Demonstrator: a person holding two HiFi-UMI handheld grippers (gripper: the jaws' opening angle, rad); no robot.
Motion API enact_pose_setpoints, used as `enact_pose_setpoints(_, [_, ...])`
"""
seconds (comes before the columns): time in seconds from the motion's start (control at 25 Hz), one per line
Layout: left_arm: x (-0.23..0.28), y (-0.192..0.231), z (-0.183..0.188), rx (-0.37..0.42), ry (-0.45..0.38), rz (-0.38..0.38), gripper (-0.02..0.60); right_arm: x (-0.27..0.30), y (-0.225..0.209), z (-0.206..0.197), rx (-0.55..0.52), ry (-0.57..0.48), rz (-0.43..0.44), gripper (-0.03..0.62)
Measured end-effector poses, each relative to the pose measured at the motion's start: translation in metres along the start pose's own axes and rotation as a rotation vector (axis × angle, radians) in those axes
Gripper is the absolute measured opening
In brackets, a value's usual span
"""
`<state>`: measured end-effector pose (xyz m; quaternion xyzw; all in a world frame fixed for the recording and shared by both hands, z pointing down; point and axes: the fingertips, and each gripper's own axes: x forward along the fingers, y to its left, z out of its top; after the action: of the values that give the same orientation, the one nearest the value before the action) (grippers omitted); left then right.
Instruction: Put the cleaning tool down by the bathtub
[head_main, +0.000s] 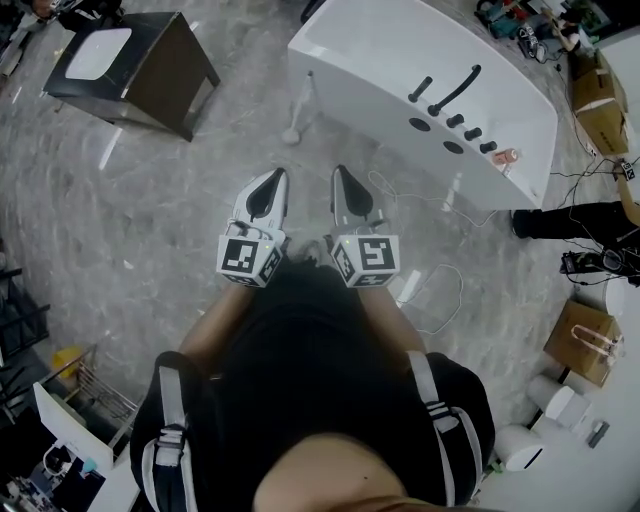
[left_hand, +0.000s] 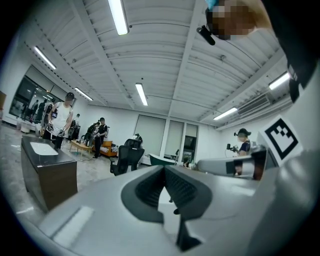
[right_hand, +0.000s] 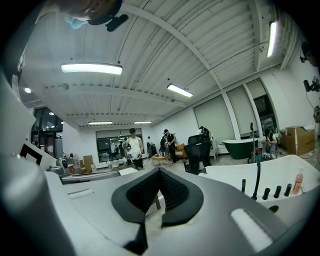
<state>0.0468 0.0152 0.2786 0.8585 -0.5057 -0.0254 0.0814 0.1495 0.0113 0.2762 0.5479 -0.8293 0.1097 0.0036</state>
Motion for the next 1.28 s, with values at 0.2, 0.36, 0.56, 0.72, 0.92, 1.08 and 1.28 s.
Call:
enact_pose_setpoints(0.2, [-0.007,0.006,0.003,-0.007,0.009,-0.026,0.008,0.002,0.015,-0.002,-0.009,0.02,-0.018,-0.001])
enact_pose_setpoints(0.36, [-0.013,0.015,0.005,-0.011,0.02,-0.04,0.008,0.001,0.025,-0.005,0.002,0.031,-0.034,-0.001])
enact_pose_setpoints(0.56, [-0.02,0.022,0.009,-0.02,0.025,-0.059,0.009,0.001,0.039,-0.005,0.001,0.028,-0.055,-0.002])
enact_pose_setpoints(0.72, [-0.026,0.021,0.006,-0.02,0.025,-0.088,0.009,0.0,0.045,-0.009,0.001,0.028,-0.072,-0.002])
enact_pose_setpoints(0.92, [-0.033,0.026,0.004,-0.033,0.034,-0.093,0.009,-0.003,0.051,-0.011,-0.002,0.039,-0.095,-0.003])
enact_pose_setpoints(1.08, [-0.037,0.032,0.003,-0.046,0.03,-0.084,0.009,-0.004,0.055,-0.011,-0.008,0.04,-0.101,-0.002])
enact_pose_setpoints(1.28, [-0.039,0.032,0.001,-0.055,0.031,-0.086,0.009,-0.007,0.057,-0.014,-0.012,0.043,-0.105,-0.003])
